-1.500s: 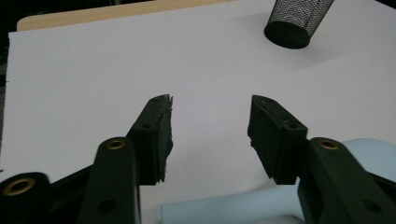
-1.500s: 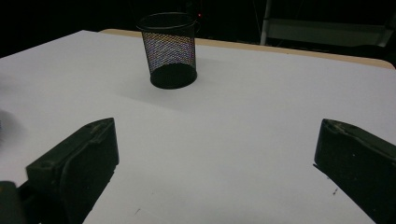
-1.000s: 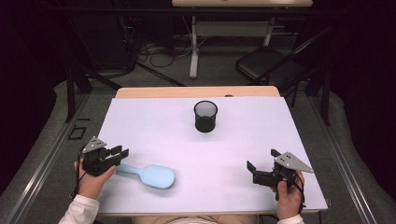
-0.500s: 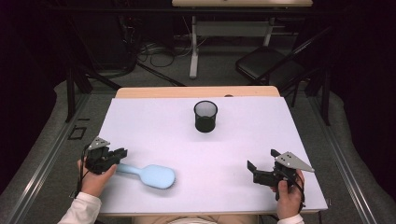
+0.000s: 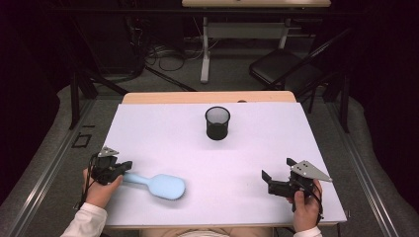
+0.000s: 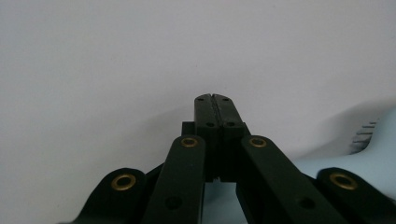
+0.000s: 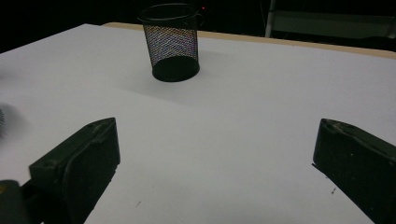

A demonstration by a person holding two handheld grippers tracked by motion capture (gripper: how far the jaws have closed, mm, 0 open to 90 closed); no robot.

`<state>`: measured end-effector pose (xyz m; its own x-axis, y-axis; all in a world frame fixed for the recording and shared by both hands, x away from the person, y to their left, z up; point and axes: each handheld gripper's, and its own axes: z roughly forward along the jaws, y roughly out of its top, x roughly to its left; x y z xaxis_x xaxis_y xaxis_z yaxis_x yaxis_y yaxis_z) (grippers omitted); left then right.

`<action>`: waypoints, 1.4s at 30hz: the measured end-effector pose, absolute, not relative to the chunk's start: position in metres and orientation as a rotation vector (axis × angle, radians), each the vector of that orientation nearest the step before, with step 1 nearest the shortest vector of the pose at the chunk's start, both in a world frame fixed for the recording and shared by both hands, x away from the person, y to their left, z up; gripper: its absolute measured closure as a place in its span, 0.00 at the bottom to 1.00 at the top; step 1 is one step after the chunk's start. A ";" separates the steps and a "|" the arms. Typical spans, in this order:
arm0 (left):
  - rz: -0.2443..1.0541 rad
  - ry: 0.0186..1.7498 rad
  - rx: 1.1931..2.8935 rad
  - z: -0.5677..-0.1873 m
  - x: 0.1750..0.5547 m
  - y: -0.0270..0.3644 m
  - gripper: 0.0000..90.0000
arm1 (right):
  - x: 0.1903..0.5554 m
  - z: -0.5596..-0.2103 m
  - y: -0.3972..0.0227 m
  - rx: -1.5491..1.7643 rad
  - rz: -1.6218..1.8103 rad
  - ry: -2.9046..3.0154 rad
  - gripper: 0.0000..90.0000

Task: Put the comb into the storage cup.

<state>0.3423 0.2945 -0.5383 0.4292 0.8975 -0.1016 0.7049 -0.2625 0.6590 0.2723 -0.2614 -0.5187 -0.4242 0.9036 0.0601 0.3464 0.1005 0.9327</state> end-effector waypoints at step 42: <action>0.331 1.321 2.126 -0.538 0.311 0.304 1.00 | 0.273 -0.520 -0.261 1.224 1.316 1.846 0.02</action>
<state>0.3114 0.3037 -0.5379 0.4717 0.8758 -0.1027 0.7242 -0.3183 0.6117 0.2727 -0.2612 -0.5198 -0.4284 0.9014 0.0636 0.3543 0.1027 0.9295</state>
